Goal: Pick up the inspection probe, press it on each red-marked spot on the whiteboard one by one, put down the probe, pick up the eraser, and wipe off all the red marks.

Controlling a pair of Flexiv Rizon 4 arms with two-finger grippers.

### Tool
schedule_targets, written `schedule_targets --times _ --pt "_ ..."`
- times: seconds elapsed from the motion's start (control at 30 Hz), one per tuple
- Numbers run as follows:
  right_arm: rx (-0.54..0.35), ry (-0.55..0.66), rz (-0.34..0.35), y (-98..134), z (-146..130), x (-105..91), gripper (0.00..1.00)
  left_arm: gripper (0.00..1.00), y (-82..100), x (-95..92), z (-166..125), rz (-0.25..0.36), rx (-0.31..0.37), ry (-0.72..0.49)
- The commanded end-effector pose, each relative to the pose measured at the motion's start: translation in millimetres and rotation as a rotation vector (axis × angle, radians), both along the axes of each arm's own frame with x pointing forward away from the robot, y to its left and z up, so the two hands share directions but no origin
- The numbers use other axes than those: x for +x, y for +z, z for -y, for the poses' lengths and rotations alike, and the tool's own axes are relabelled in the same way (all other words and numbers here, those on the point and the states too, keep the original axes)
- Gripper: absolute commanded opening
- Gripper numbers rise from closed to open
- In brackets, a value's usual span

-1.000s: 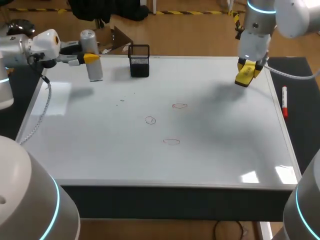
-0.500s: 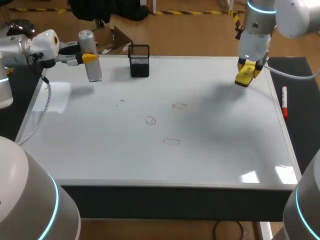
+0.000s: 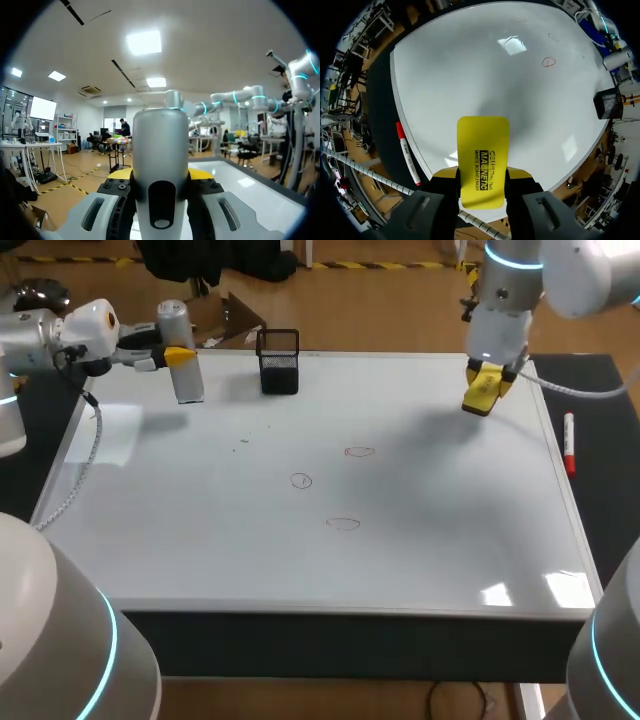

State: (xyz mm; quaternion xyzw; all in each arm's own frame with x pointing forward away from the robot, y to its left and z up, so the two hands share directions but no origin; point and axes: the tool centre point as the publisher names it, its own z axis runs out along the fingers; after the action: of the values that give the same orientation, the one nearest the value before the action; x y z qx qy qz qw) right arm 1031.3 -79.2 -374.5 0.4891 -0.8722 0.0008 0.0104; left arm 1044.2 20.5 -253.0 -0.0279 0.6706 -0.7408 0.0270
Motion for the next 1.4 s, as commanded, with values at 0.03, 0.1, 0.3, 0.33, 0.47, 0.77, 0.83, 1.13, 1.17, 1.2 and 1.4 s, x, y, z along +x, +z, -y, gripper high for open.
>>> schedule_targets --times 0.03,0.1,0.3,0.33,0.47,0.77,0.83,1.13,1.17,1.2,1.4 --pt "-0.049 0.044 0.006 7 -29 -13.2 0.0 0.0 1.3 -0.2 1 0.0 0.001 0.001" --pt "-0.055 0.076 0.014 10 -43 -20.2 0.0 0.0 1.3 -0.2 1 0.0 0.001 0.001" --pt "-0.05 0.191 0.039 21 -94 -40.4 0.0 0.0 1.3 -0.2 1 0.0 0.001 0.001" --pt "-0.045 0.209 0.045 22 -104 -44.0 0.0 0.0 1.3 -0.2 1 0.0 0.001 0.001" --pt "-0.021 0.288 0.063 24 -141 -55.3 0.0 0.0 1.3 -0.2 1 0.0 0.001 0.001" --pt "0.024 0.41 0.065 15 -218 -76.8 0.0 0.0 1.3 -0.2 1 0.0 0.001 0.001" --pt "0.026 0.437 0.063 13 -235 -81.8 0.0 0.0 1.3 -0.2 1 0.0 0.001 0.001" --pt "0.077 0.489 0.037 -3 -297 -103.7 0.0 0.0 1.3 -0.2 1 0.0 0.001 0.001" --pt "0.078 0.496 0.034 -4 -301 -105.5 0.0 0.0 1.3 -0.2 1 0.0 0.001 0.001" --pt "0.084 0.497 0.031 -5 -304 -106.7 0.0 0.0 1.3 -0.2 1 0.0 0.001 0.001" --pt "0.102 0.526 0.031 -19 -328 -117.1 0.0 0.0 1.3 -0.2 1 0.0 0.001 0.001"
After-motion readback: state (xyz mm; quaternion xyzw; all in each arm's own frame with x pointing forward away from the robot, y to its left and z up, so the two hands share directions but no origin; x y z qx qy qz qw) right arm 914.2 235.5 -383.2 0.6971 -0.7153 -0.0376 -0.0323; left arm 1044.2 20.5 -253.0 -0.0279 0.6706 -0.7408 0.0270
